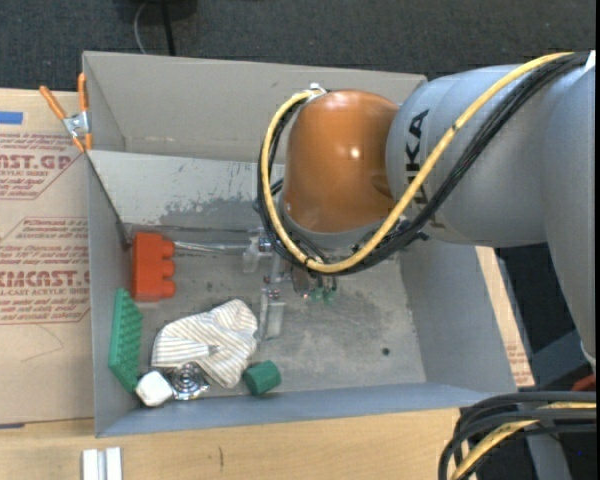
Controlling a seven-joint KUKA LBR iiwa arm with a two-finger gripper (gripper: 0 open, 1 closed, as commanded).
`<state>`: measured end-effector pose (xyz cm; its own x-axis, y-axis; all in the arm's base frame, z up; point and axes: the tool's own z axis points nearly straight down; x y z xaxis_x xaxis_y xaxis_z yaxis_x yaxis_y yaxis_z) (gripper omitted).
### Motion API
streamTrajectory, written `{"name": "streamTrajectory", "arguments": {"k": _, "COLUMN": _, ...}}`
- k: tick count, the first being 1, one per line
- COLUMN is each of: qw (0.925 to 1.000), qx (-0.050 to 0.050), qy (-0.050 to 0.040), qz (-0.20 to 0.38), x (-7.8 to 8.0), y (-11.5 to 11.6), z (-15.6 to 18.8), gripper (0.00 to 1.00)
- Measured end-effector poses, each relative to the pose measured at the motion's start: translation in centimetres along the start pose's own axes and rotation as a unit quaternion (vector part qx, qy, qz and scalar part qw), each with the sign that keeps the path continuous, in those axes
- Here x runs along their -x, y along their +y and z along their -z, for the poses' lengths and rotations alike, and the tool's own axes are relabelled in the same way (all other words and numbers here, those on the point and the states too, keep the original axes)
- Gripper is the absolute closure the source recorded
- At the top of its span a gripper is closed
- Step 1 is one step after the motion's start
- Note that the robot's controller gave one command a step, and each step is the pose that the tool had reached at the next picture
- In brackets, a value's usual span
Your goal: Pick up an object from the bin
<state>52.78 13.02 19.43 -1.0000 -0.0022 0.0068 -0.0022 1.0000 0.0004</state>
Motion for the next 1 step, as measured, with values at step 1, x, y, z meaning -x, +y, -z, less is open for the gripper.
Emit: {"name": "streamTrajectory", "arguments": {"k": 1, "qw": 1.0, "qx": 0.0, "qy": -0.0039, "qz": -0.001, "x": 0.16, "y": -0.06, "z": 0.47, "gripper": 0.0}}
